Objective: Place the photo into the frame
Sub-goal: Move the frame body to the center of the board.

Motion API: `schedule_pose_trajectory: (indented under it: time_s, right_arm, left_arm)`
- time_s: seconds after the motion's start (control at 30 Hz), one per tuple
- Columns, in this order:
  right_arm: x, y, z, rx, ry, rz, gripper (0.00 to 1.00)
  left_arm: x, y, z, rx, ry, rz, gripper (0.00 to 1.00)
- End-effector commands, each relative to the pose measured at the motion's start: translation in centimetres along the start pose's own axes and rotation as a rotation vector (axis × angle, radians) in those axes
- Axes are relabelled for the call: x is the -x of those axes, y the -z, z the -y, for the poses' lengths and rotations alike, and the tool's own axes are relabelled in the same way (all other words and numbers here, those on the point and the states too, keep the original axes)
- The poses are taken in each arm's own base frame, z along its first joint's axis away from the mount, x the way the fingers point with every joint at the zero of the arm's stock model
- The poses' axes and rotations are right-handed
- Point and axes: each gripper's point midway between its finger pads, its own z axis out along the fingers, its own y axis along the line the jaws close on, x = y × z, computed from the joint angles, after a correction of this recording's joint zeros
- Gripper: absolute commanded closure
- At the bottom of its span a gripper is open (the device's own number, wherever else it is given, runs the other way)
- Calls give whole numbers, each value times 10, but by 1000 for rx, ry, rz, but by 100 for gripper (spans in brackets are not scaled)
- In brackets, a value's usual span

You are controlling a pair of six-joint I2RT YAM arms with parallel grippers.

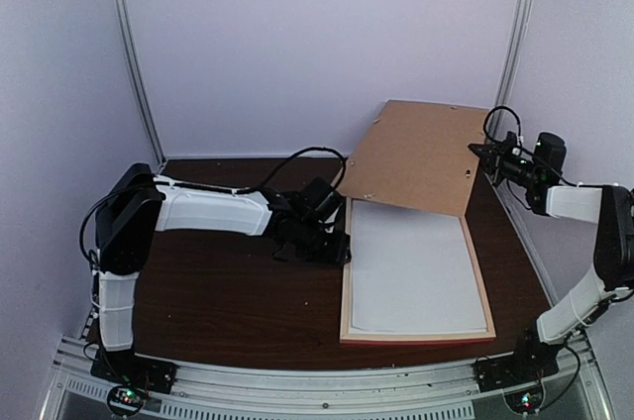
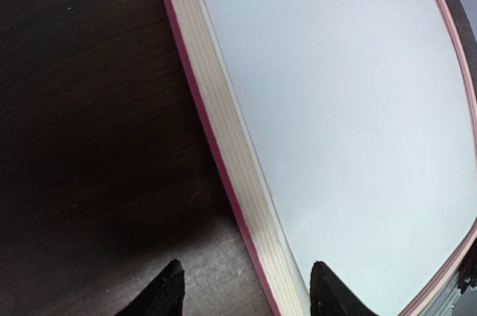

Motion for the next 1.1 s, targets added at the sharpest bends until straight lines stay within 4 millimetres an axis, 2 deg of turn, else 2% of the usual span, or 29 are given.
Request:
schedule_pose_trajectory:
  time_s: [0.0,0.23,0.33,0.7,0.83,1.07]
  right_arm:
    - [-2,7,-33,95,79,4,100]
    - [-3,9,-30,96,69,0,100]
    - [-3,10,-29,99,63,1,100]
    - [-1,14,-30,102,62,1,100]
    - [0,15,-30,101,62,2,100]
    - [-1,15,-26,92,56,-2,100]
  left_arm:
    - [5,-15,16,-31,-41,-5,44]
    - [7,-29,2,65,-56,14,57]
    - [4,-36,3,67,-60,6,60]
    - [-3,-51,2,83,-66,-8,60]
    - [-7,-55,-5,115,-63,-20,67]
    - [-12,-50,-25,208,-52,-16,80]
